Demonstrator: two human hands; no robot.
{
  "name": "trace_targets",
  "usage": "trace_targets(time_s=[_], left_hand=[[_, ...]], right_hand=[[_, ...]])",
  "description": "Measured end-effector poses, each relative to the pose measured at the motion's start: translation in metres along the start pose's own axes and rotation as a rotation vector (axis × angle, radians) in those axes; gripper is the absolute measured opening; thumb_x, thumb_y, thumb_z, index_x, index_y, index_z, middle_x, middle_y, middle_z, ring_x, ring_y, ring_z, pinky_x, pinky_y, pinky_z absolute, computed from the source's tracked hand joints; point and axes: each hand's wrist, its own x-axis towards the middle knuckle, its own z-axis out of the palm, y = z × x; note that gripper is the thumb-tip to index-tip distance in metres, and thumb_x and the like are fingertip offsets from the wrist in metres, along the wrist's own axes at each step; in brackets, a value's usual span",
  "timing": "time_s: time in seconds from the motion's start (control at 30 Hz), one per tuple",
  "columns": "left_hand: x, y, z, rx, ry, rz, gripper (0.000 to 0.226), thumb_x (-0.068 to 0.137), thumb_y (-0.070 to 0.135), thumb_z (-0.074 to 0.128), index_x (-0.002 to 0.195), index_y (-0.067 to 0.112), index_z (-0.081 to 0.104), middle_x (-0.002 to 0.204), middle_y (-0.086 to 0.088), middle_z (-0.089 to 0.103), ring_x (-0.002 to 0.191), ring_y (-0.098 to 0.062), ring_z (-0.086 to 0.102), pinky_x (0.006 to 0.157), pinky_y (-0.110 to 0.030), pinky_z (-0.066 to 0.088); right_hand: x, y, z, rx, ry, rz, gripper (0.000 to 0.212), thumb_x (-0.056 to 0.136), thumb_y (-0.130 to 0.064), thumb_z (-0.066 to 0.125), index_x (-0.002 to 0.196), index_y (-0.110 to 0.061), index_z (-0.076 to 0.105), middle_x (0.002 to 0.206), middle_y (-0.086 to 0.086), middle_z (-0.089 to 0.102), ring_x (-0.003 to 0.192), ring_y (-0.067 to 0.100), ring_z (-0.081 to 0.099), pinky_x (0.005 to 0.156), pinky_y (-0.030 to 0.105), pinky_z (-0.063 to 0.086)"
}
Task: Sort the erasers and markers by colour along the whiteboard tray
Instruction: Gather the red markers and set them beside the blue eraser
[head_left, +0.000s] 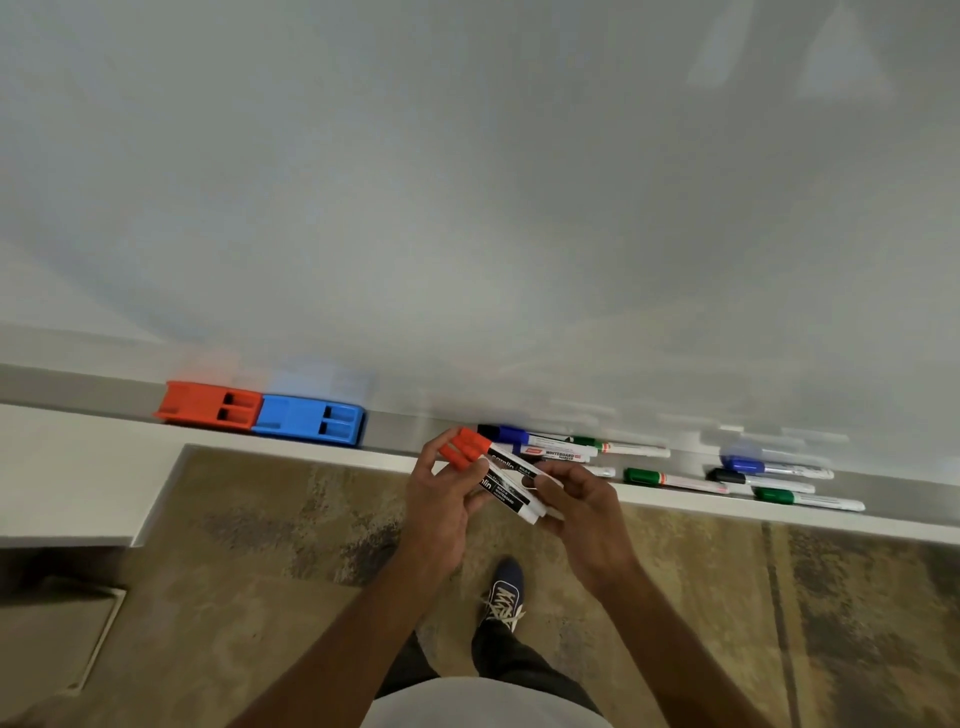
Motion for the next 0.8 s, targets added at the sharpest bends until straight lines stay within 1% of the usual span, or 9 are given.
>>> trace_targets(time_s=[0.07,0.13,0.27,0.37,0.47,0.6,0.7,0.8], left_hand=[[0.001,0.003,-0.003,-0.006,0.018,0.01,0.046,0.081,-0.007,0.072,0.114,0.025,0.067,0.111,-0.021,0.071,0.101,-0.036,0.071,0.078,-0.045,0.06],[0.001,0.007,-0.008,-0.007,0.035,0.023,0.047,0.08,-0.008,0.072,0.114,0.025,0.067,0.111,-0.019,0.071,0.101,-0.034,0.071,0.077,-0.044,0.06],[0.001,0.016,-0.018,-0.018,0.054,0.041,0.048,0.08,-0.009,0.071,0.111,0.027,0.067,0.11,-0.017,0.072,0.099,-0.03,0.072,0.073,-0.04,0.06],[0.005,0.027,-0.025,-0.005,0.061,0.04,0.048,0.08,-0.008,0.071,0.114,0.027,0.067,0.114,-0.016,0.069,0.103,-0.032,0.07,0.073,-0.038,0.06],[0.013,0.04,-0.033,0.0,0.099,0.027,0.04,0.08,0.0,0.075,0.111,0.024,0.07,0.117,-0.016,0.066,0.102,-0.031,0.07,0.07,-0.037,0.06],[0.023,0.053,-0.046,0.05,0.134,0.031,0.029,0.083,0.004,0.074,0.106,0.021,0.073,0.114,-0.017,0.069,0.097,-0.029,0.072,0.07,-0.037,0.061],[0.027,0.056,-0.052,0.056,0.176,0.045,0.026,0.083,0.003,0.074,0.102,0.021,0.074,0.112,-0.015,0.07,0.099,-0.029,0.071,0.07,-0.037,0.062],[0.029,0.058,-0.053,0.077,0.204,0.053,0.026,0.083,0.004,0.074,0.104,0.019,0.073,0.112,-0.014,0.069,0.1,-0.029,0.07,0.072,-0.04,0.063]], right_hand=[[-0.001,0.004,0.007,0.016,0.003,-0.002,0.013,0.09,-0.001,0.065,0.097,-0.008,0.073,0.096,0.015,0.075,0.086,0.025,0.074,0.067,0.032,0.059],[0.0,0.009,0.016,-0.003,0.029,-0.003,0.014,0.089,-0.002,0.066,0.102,-0.005,0.071,0.097,0.014,0.075,0.088,0.027,0.074,0.065,0.031,0.058],[0.002,0.017,0.033,-0.029,0.069,-0.002,0.015,0.088,-0.001,0.067,0.1,-0.009,0.073,0.098,0.011,0.076,0.089,0.026,0.074,0.067,0.032,0.058],[0.005,0.018,0.045,-0.05,0.07,-0.026,0.016,0.087,0.001,0.067,0.1,-0.007,0.073,0.098,0.011,0.076,0.09,0.028,0.074,0.068,0.032,0.059],[0.008,0.016,0.056,-0.085,0.04,-0.03,0.018,0.088,0.002,0.066,0.104,-0.004,0.072,0.1,0.013,0.076,0.092,0.03,0.074,0.074,0.038,0.062],[0.012,0.016,0.069,-0.119,0.01,-0.04,0.018,0.088,0.002,0.066,0.102,-0.007,0.074,0.1,0.013,0.076,0.093,0.028,0.074,0.075,0.036,0.062],[0.015,0.017,0.079,-0.032,0.054,-0.022,0.023,0.087,0.001,0.067,0.11,-0.003,0.069,0.101,0.017,0.073,0.093,0.029,0.074,0.075,0.038,0.062],[0.017,0.022,0.087,-0.029,0.102,-0.022,0.021,0.088,0.003,0.065,0.109,0.001,0.068,0.103,0.018,0.072,0.092,0.03,0.073,0.078,0.042,0.062]])
